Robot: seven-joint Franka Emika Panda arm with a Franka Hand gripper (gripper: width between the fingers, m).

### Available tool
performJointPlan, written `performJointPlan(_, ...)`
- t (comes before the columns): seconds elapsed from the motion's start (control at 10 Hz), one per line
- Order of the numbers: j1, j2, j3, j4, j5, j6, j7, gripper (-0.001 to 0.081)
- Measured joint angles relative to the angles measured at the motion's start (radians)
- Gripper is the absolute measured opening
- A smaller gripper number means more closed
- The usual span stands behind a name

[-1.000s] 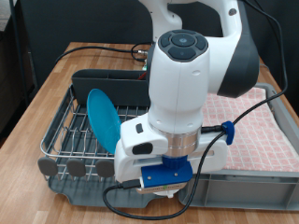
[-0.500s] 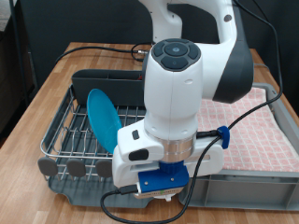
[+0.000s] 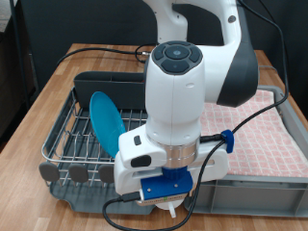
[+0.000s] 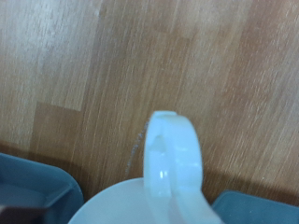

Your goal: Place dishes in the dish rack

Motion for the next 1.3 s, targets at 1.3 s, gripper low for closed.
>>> performJointPlan(1.3,0.002,-0.154,0.008,0.155,-0.005,-0.323,-0.030,0.0802)
